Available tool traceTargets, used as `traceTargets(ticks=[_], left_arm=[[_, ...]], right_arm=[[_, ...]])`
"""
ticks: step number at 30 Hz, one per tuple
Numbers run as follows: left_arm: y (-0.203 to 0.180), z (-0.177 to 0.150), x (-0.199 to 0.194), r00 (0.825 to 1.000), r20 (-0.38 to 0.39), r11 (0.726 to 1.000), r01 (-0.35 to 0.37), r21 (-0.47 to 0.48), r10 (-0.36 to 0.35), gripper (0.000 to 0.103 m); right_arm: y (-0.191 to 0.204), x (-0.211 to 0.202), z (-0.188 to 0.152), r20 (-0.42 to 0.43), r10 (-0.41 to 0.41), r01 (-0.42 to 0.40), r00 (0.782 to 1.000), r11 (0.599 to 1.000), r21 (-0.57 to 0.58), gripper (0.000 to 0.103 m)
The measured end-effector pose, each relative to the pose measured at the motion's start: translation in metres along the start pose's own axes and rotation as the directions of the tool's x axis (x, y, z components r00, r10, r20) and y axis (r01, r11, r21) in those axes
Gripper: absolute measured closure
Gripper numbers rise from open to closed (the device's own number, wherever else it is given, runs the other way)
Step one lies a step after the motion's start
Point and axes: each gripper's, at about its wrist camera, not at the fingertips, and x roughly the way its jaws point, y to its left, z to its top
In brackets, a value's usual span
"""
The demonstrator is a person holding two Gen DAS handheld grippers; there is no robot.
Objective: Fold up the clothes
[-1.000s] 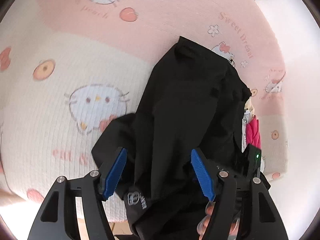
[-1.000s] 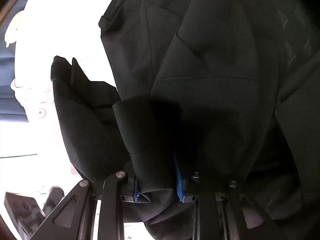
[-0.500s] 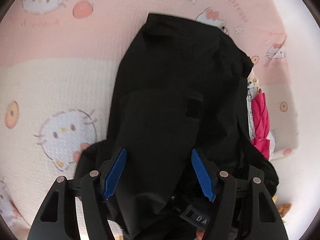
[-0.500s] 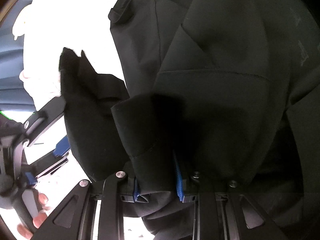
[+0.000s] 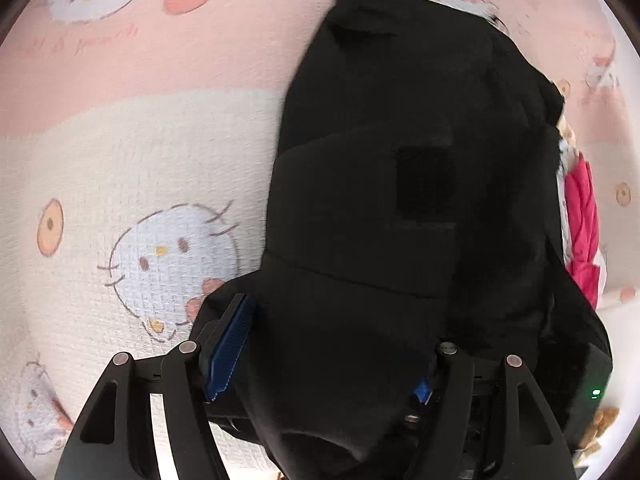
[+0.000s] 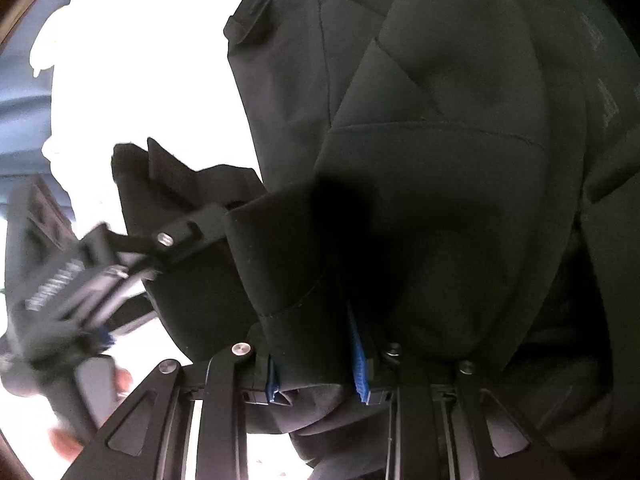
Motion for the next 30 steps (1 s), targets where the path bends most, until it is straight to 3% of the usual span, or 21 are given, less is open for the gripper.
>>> traceTargets(ticks=[4,7,13,15,16,20,24,27,30], left_arm=[[0.021,-0.013,-0.002,0.998,0.046,0.999,0.036,-0.037,-0.034,0.079],[0.035,-0.025,-0.010,0.991,0.092,0.993,0.104,-0.058,-0.098,0.085],[0.060,-0.049,-0.025,0.974,0.154,0.975,0.187,-0.117,-0.168,0.087],[0.068,-0.058,-0.030,0.967,0.178,0.970,0.207,-0.129,-0.183,0.088],[0.072,-0.063,-0.033,0.962,0.191,0.966,0.221,-0.136,-0.193,0.088],[0.092,-0.079,-0.049,0.932,0.249,0.935,0.311,-0.173,-0.264,0.089],[0.124,-0.094,-0.093,0.864,0.370,0.868,0.442,-0.227,-0.343,0.090],[0.141,-0.102,-0.132,0.825,0.451,0.855,0.472,-0.216,-0.341,0.090],[0.155,-0.108,-0.170,0.802,0.515,0.865,0.458,-0.204,-0.303,0.090]], right_arm=[[-0.006,-0.005,-0.002,0.005,0.032,-0.032,0.999,0.999,0.027,0.065],[-0.006,-0.017,-0.008,0.012,0.025,-0.026,1.000,0.999,0.041,0.061],[0.009,-0.032,-0.022,0.025,-0.013,0.013,1.000,1.000,-0.006,0.061],[0.018,-0.029,-0.024,0.027,-0.032,0.033,0.999,0.999,-0.041,0.066],[0.024,-0.027,-0.026,0.025,-0.045,0.047,0.999,0.996,-0.070,0.075],[0.050,-0.026,-0.034,0.027,-0.065,0.069,0.998,0.981,-0.183,0.088],[0.089,-0.040,-0.040,0.009,0.014,-0.011,1.000,0.954,-0.300,0.090],[0.131,-0.049,-0.049,-0.011,0.043,-0.044,0.999,0.914,-0.403,0.090],[0.176,-0.046,-0.062,-0.020,0.013,-0.021,1.000,0.855,-0.518,0.090]])
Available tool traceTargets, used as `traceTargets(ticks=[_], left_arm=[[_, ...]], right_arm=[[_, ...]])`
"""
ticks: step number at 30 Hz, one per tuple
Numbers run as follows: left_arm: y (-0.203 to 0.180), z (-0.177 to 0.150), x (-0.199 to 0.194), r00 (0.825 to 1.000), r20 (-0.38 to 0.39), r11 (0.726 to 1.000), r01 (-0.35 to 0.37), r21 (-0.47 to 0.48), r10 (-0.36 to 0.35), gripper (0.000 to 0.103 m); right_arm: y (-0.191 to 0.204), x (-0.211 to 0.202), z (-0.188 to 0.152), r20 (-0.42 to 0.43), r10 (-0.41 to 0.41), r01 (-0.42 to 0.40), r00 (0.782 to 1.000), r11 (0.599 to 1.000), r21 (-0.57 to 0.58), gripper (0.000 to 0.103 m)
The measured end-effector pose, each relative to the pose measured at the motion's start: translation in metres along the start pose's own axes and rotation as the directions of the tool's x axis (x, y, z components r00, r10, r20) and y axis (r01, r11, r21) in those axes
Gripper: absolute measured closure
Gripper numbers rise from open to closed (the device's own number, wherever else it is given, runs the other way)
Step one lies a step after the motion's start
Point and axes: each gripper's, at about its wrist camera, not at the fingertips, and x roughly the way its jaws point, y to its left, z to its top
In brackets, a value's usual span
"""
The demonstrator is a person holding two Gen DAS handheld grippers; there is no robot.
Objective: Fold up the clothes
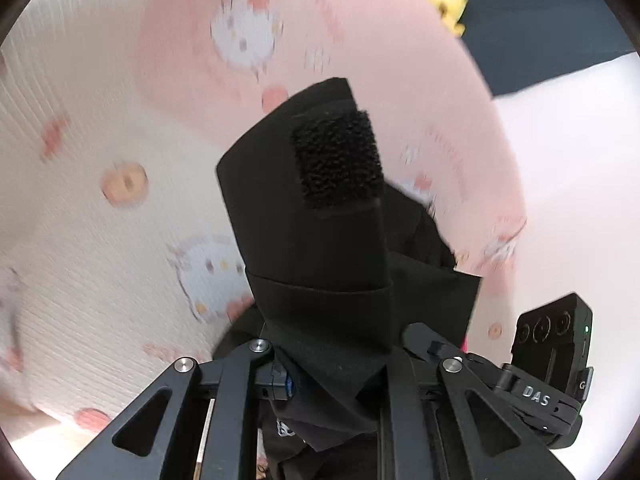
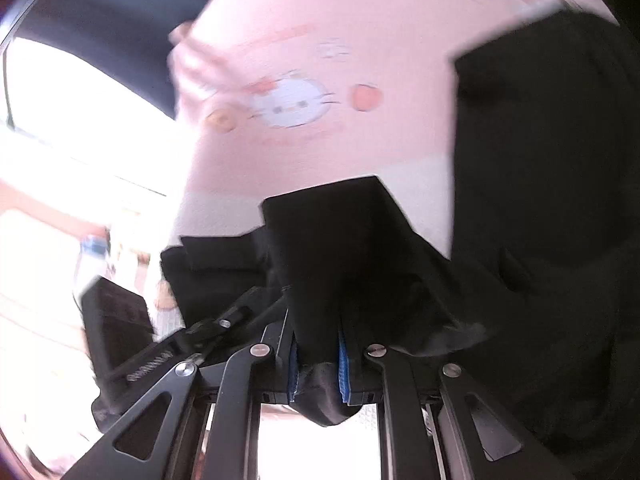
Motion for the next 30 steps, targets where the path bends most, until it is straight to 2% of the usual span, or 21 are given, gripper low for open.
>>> traceTargets(ticks=[2,5,7,10,11,16,18,21,24,25,26,28,29,30], left_arm=[[-0.003,0.009,-0.022,0.999,0.047,1.000,-0.013,0.021,0.012,0.090],[-0.001,0.020,-0.048,0.997,0.076,0.999,-0.032,0.024,0.030,0.090],[0.003,0.027,-0.061,0.996,0.078,0.999,-0.042,0.010,0.042,0.090],[0.006,0.032,-0.074,0.994,0.102,0.999,-0.035,-0.012,0.036,0.090],[0.008,0.037,-0.077,0.993,0.111,0.999,-0.039,-0.012,0.040,0.090],[0.003,0.059,-0.127,0.976,0.200,0.995,-0.096,0.013,0.091,0.089],[0.002,0.067,-0.144,0.966,0.233,0.992,-0.120,0.026,0.110,0.089],[0.004,0.074,-0.170,0.952,0.285,0.991,-0.128,0.029,0.114,0.090],[0.018,0.079,-0.188,0.939,0.317,0.990,-0.143,0.000,0.136,0.090],[0.026,0.082,-0.193,0.937,0.318,0.989,-0.145,-0.015,0.143,0.090],[0.034,0.085,-0.198,0.936,0.318,0.989,-0.148,-0.030,0.150,0.090],[0.050,0.090,-0.208,0.934,0.319,0.986,-0.153,-0.059,0.164,0.090],[0.060,0.091,-0.210,0.933,0.313,0.983,-0.163,-0.080,0.180,0.090],[0.074,0.089,-0.207,0.931,0.300,0.977,-0.183,-0.109,0.208,0.090]], right_arm=[[0.027,0.006,0.005,-0.026,-0.026,0.025,0.999,0.998,-0.053,0.090],[0.062,0.008,0.008,-0.077,-0.114,0.103,0.991,0.985,-0.139,0.090],[0.091,-0.027,-0.013,-0.101,-0.173,0.148,0.980,0.966,-0.213,0.090],[0.147,-0.019,0.015,-0.120,-0.201,0.158,0.972,0.943,-0.294,0.090],[0.167,-0.015,0.013,-0.131,-0.196,0.148,0.972,0.939,-0.309,0.090],[0.218,-0.004,0.019,-0.153,-0.145,0.084,0.978,0.934,-0.347,0.089],[0.230,0.028,0.040,-0.157,-0.136,0.074,0.978,0.934,-0.350,0.089],[0.258,0.046,0.055,-0.132,-0.105,0.054,0.986,0.938,-0.343,0.089],[0.278,0.075,0.071,-0.145,-0.064,0.009,0.987,0.935,-0.354,0.089],[0.290,0.082,0.070,-0.173,-0.033,-0.032,0.984,0.932,-0.360,0.090],[0.301,0.078,0.065,-0.194,-0.001,-0.071,0.981,0.930,-0.361,0.097],[0.328,0.088,0.057,-0.249,0.074,-0.165,0.966,0.916,-0.367,0.098],[0.340,0.099,0.055,-0.272,0.094,-0.195,0.958,0.907,-0.374,0.098],[0.353,0.111,0.051,-0.277,0.067,-0.180,0.958,0.896,-0.406,0.098]])
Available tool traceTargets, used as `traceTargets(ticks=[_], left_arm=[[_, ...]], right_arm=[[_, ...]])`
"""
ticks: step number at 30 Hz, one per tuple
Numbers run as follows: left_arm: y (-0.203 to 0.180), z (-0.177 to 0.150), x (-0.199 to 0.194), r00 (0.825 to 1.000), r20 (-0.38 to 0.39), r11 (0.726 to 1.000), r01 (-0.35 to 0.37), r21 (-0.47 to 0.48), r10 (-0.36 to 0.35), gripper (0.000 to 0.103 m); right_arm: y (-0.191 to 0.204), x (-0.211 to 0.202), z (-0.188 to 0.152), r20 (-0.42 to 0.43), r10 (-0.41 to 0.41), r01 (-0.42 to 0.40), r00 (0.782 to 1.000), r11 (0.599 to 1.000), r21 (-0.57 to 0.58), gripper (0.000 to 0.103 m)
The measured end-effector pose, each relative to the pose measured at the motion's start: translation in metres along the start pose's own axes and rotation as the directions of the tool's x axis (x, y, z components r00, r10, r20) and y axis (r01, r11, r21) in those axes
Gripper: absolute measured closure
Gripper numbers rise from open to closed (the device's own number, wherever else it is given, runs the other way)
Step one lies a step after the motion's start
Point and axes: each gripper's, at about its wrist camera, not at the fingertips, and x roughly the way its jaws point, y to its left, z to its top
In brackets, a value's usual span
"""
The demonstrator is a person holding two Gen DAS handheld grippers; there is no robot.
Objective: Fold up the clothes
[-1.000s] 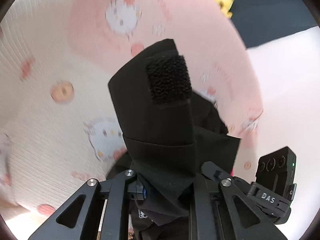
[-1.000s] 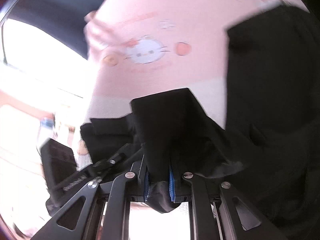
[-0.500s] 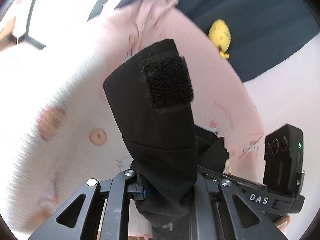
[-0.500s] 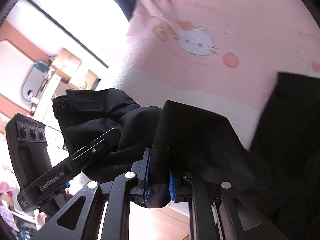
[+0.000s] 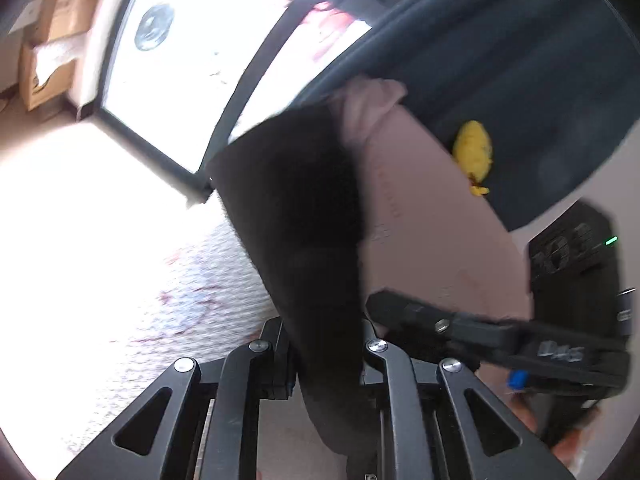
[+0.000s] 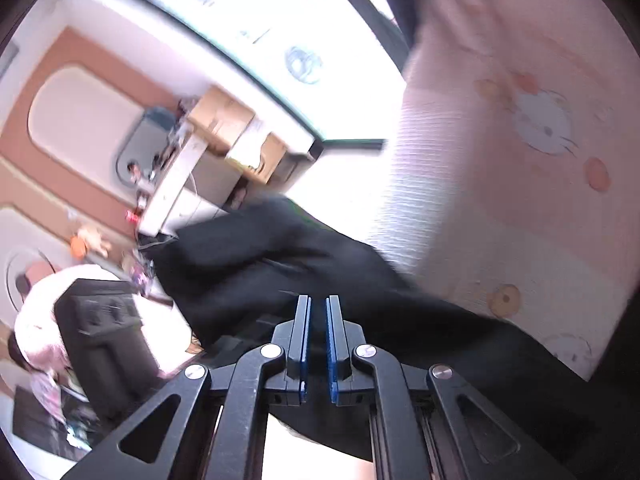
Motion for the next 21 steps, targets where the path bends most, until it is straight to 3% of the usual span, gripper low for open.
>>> traceTargets(ticks=[4,7,9,11,16,19,21], left_arm=[[0.059,-0.020,0.012,0.990,-0.055,0.986,-0.135,-0.095,0.130,0.090],[0.086,-0.032,0.006,0.992,-0.053,0.981,-0.121,-0.149,0.114,0.090],[0.091,-0.032,-0.001,0.993,-0.041,0.981,-0.118,-0.154,0.113,0.090],[0.094,-0.036,-0.014,0.989,-0.052,0.981,-0.143,-0.129,0.137,0.089],[0.069,-0.030,-0.032,0.984,-0.055,0.979,-0.173,-0.104,0.168,0.089],[0.080,-0.040,-0.059,0.979,-0.047,0.974,-0.204,-0.100,0.200,0.087],[0.087,-0.048,-0.076,0.974,-0.046,0.967,-0.226,-0.113,0.223,0.086]], right_arm=[[0.022,0.030,-0.007,-0.058,-0.135,0.129,0.989,0.987,-0.101,0.098],[-0.005,0.038,-0.014,-0.072,-0.240,0.231,0.968,0.967,-0.107,0.098],[-0.045,0.053,-0.007,-0.087,-0.304,0.298,0.949,0.952,-0.074,0.097],[-0.089,0.077,0.006,-0.108,-0.328,0.326,0.939,0.945,-0.036,0.097],[-0.130,0.049,-0.018,-0.139,-0.347,0.353,0.928,0.935,0.025,0.097],[-0.144,0.040,-0.036,-0.185,-0.360,0.371,0.915,0.928,0.029,0.097],[-0.152,0.034,-0.046,-0.194,-0.360,0.375,0.913,0.926,0.046,0.084]])
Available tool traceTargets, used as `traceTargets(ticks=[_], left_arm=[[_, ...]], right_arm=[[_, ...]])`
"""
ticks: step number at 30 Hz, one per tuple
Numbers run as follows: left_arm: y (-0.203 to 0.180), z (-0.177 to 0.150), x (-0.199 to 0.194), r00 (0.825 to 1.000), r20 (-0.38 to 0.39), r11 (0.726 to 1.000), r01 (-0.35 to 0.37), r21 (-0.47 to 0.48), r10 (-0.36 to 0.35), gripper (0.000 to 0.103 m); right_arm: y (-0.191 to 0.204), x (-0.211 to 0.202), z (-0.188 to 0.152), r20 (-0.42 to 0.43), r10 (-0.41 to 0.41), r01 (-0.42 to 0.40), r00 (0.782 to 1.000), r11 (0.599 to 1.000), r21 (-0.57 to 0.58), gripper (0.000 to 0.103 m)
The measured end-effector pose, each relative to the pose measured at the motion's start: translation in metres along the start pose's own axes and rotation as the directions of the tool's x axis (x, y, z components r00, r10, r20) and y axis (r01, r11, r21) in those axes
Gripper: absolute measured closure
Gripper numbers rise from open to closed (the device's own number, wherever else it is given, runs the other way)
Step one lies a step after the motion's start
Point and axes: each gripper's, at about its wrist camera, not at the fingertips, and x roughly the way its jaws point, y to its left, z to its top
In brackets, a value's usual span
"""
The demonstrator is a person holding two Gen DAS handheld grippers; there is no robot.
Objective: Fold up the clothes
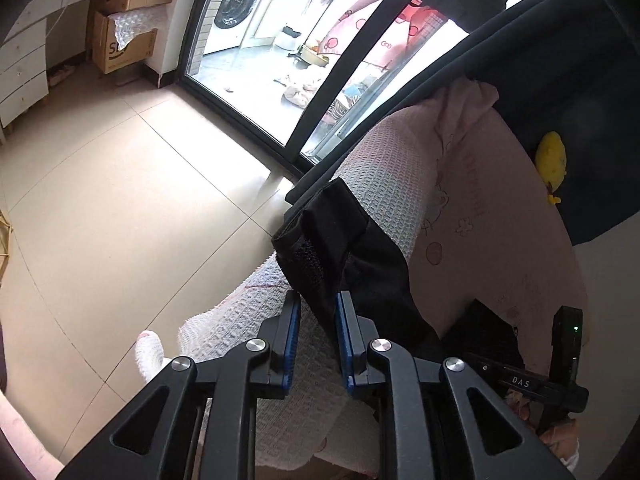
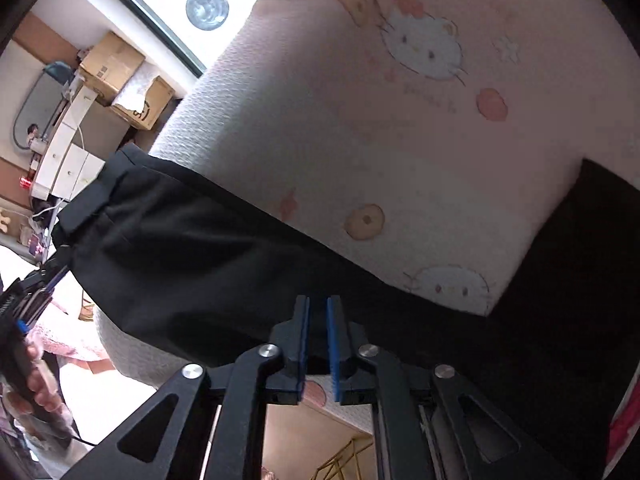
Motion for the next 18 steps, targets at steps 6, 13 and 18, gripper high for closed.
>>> traceTargets(ticks=[6,13,18], left_arm=[[-0.018,-0.006,-0.010,0.999,0.025,0.999,0.038,-0.003,-0.038,0.037],[-0.067,-0.039,0.021,0.991,-0.073,0.993,0.113,0.035,-0.110,0.037],[-0.106,-0.076,0.061,0.968,-0.204,0.980,0.171,0.097,-0.149,0.037]], right_arm=[[-0.017,-0.013,-0.029,0.024,-0.016,0.016,1.000,0.999,0.030,0.056],[-0.034,-0.030,-0.052,0.047,0.022,-0.024,0.999,0.999,0.034,0.044],[-0.077,-0.045,-0.071,0.084,0.079,-0.089,0.993,0.989,0.120,0.043]])
